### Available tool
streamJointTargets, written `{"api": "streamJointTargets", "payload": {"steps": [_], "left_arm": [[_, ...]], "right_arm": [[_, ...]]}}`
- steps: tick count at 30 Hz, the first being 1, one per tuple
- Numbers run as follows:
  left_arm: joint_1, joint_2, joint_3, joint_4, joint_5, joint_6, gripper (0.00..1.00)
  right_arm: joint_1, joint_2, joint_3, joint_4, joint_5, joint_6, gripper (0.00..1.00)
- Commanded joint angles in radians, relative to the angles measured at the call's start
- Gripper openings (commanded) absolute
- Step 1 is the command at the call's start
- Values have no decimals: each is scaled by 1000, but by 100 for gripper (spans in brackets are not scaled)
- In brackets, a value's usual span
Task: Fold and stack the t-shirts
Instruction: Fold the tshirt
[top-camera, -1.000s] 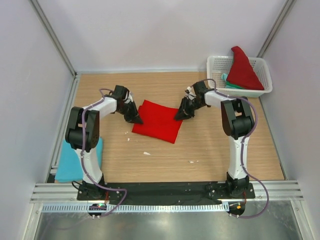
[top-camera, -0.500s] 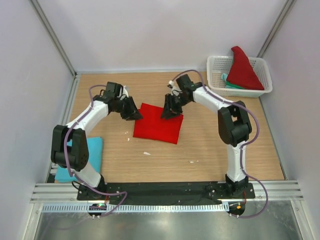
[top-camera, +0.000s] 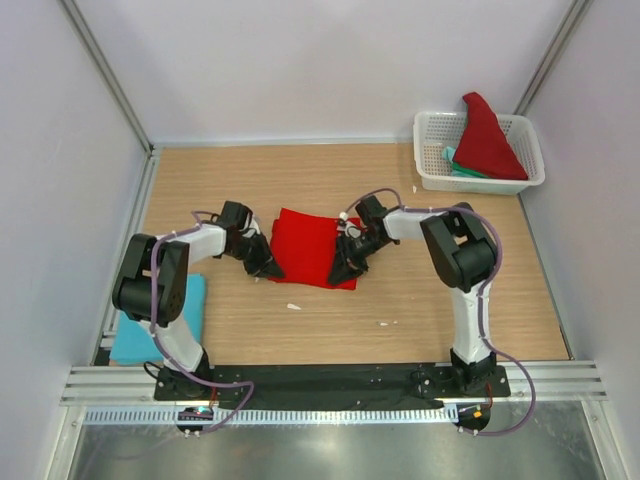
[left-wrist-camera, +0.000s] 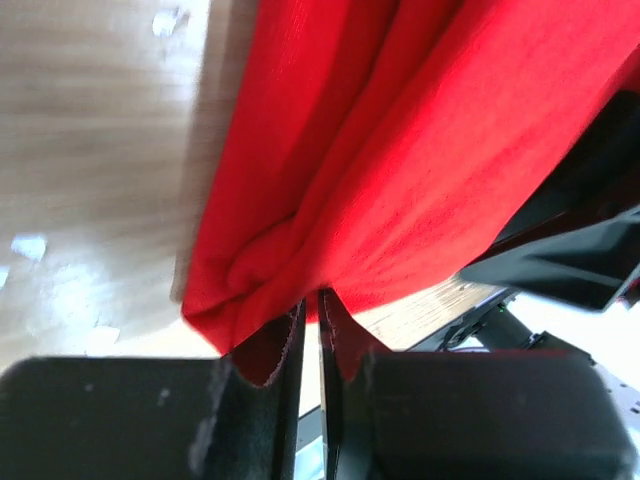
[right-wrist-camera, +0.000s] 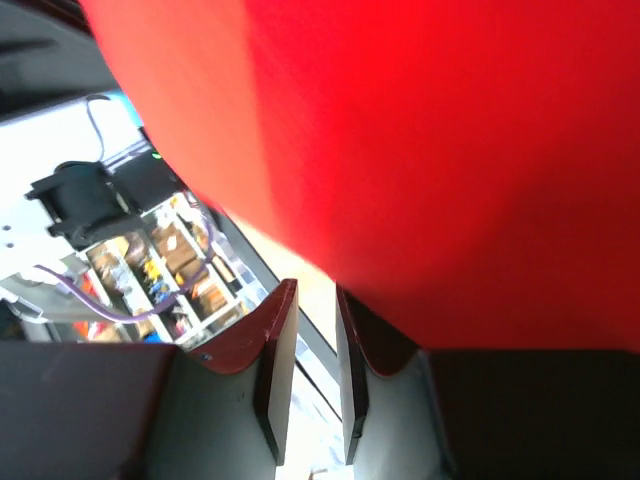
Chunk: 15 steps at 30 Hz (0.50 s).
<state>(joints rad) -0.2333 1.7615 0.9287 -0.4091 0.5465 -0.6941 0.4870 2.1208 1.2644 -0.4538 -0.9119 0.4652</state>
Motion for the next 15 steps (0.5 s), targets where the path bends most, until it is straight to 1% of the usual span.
{"api": "streamJointTargets", "payload": {"steps": [1,2,3,4,5,8,9,12,13,14,15], "left_arm": [[-1,-52,-59,-65,-123,44,11],[-1,-84,-59,-92,-109,38,12],[-3,-112,-50,-108,-90,33,12],[-6,-178,-42,-123,-56,24,14],[-17,-206,-30,-138,-42,16,17],[-32,-275,24,-155,-20,-27,22],[-32,-280,45,-134,-17,-44,23],[-31,-215,61,-41,-5,-96,24],[-31,-186,65,-22,9,-116,23],[-32,-124,68,-2,23,-123,20],[-32,-103,61,30,17,-127,19]], "right_arm": [[-73,-129,-78,-132,88,-146,28],[-79,-162,-76,-207,134,-169,29],[-77,-188,-71,-244,149,-193,30],[-79,-240,-62,-265,150,-206,30],[-77,-257,-57,-278,143,-204,31],[-61,-275,-33,-264,99,-143,32],[-53,-269,-28,-220,81,-126,32],[-19,-196,3,-139,47,-51,32],[-16,-176,6,-117,29,-33,31],[-15,-151,6,-96,25,-19,31],[-16,-144,6,-70,24,-10,31]]}}
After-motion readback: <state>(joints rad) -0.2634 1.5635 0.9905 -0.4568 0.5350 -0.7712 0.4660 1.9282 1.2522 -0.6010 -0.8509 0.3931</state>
